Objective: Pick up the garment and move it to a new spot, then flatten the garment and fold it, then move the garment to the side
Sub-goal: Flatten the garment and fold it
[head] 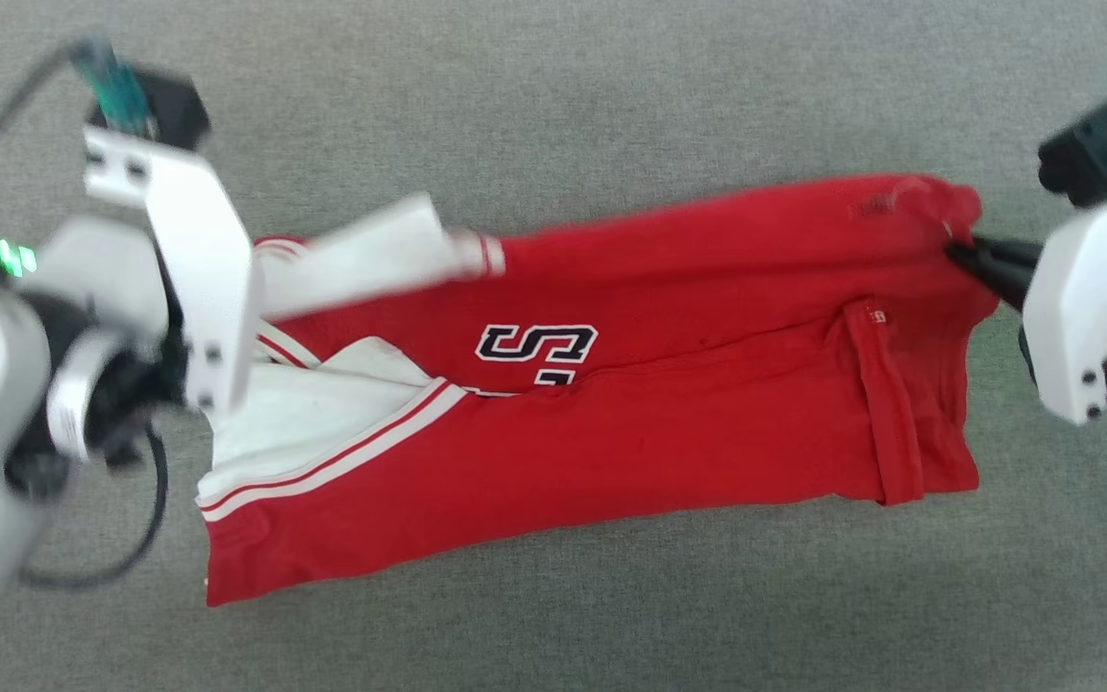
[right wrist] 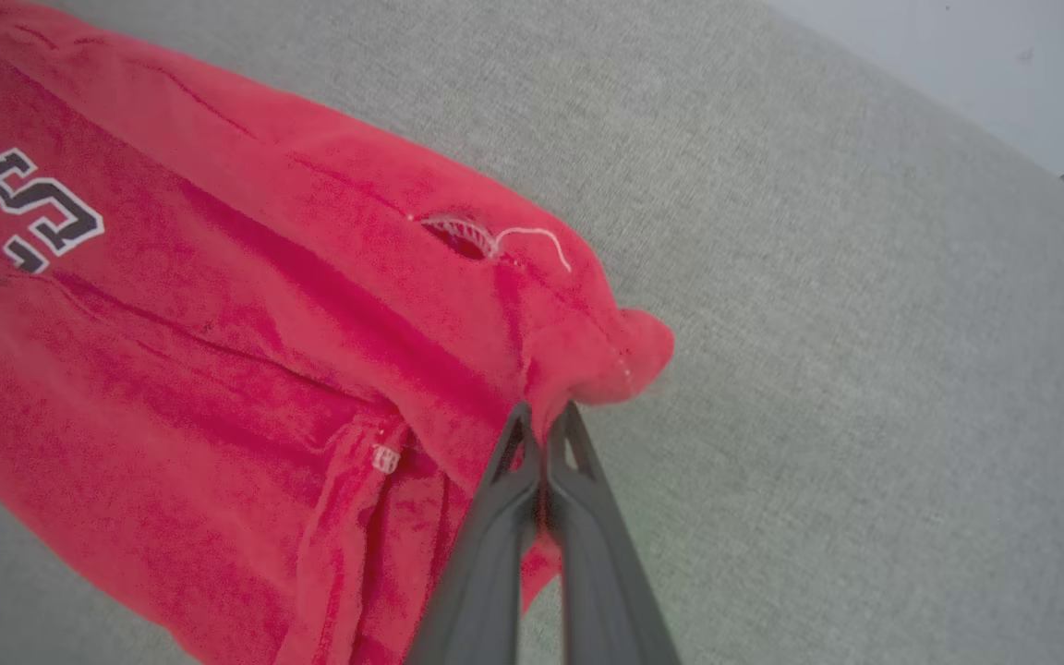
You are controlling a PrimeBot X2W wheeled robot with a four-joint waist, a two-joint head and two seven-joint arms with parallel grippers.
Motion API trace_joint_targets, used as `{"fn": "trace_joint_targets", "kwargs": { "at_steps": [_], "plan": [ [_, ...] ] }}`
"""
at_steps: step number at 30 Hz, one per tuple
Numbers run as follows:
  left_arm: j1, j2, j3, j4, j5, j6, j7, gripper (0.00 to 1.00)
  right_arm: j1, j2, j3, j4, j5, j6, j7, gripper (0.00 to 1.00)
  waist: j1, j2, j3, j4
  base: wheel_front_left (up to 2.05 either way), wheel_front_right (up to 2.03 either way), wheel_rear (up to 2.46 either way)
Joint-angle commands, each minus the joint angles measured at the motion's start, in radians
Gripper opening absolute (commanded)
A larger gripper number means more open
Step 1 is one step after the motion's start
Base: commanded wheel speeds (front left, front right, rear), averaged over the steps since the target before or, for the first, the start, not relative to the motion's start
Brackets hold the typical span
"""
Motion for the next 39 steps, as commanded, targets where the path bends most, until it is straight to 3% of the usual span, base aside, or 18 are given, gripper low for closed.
{"fn": "trace_joint_targets", "kwargs": {
  "at_steps": [1, 7, 12, 13, 14, 15, 16, 17, 26, 33, 39],
  "plan": [
    [0.054, 0.024, -0.001, -0.054, -0.001, 0.034, 0.017, 0.0, 0.043, -0.01, -0.019, -0.023, 0.01, 0.0, 0.011, 0.0, 0.0, 0.0, -0.006, 0.004, 0.0, 0.0, 0.0],
    [0.222, 0.075, -0.016, -0.2, -0.021, 0.124, 0.034, 0.0, 0.207, -0.013, -0.106, -0.059, 0.006, 0.0, 0.044, 0.0, 0.0, 0.0, -0.013, 0.011, 0.0, 0.0, 0.0],
    [0.303, 0.041, -0.021, -0.15, -0.057, 0.118, -0.027, 0.0, 0.282, 0.052, -0.149, -0.031, -0.021, 0.0, 0.062, 0.03, 0.0, 0.0, -0.019, 0.013, 0.0, 0.0, 0.0],
    [0.309, 0.028, -0.014, -0.128, -0.063, 0.113, -0.051, 0.36, 0.289, 0.072, -0.154, -0.027, -0.024, 0.0, 0.057, 0.22, 0.0, 0.0, -0.022, 0.014, 0.0, 0.0, 0.0],
    [0.318, 0.019, -0.009, -0.105, -0.065, 0.105, -0.073, 0.4, 0.294, 0.083, -0.156, -0.023, -0.036, 0.0, 0.052, 0.42, 0.0, 0.0, -0.023, 0.014, 0.0, 0.0, 0.0],
    [0.327, 0.014, -0.009, -0.082, -0.067, 0.095, -0.091, 0.49, 0.299, 0.093, -0.159, -0.017, -0.044, 0.0, 0.048, 0.83, 0.0, 0.0, -0.026, 0.014, 0.0, 0.0, 0.0],
    [0.332, 0.008, -0.005, -0.066, -0.07, 0.086, -0.112, 0.96, 0.304, 0.105, -0.161, -0.01, -0.044, 0.0, 0.051, 1.0, 0.0, 0.0, -0.029, 0.014, 0.0, 0.0, 0.0],
    [0.333, -0.001, 0.001, -0.051, -0.072, 0.079, -0.134, 1.0, 0.307, 0.112, -0.164, -0.008, -0.046, 0.0, 0.053, 1.0, 0.0, 0.0, -0.033, 0.014, 0.0, 0.0, 0.0],
    [0.38, -0.036, 0.066, -0.04, -0.071, 0.015, -0.361, 1.0, 0.355, 0.127, -0.238, -0.049, -0.027, 0.0, 0.082, 1.0, 0.0, 0.0, -0.075, 0.029, 0.0, 0.0, 0.0],
    [0.463, -0.042, 0.125, -0.075, -0.015, -0.046, -0.652, 1.0, 0.398, 0.143, -0.372, -0.055, -0.064, 0.0, 0.114, 1.0, 0.0, 0.0, -0.085, 0.063, 0.0, 0.0, 0.0],
    [0.522, -0.078, 0.17, -0.076, 0.026, -0.059, -0.868, 1.0, 0.387, 0.172, -0.397, 0.015, -0.076, 0.0, 0.139, 1.0, 0.0, 0.0, -0.074, 0.103, 0.0, 0.0, 0.0]
  ]
}}
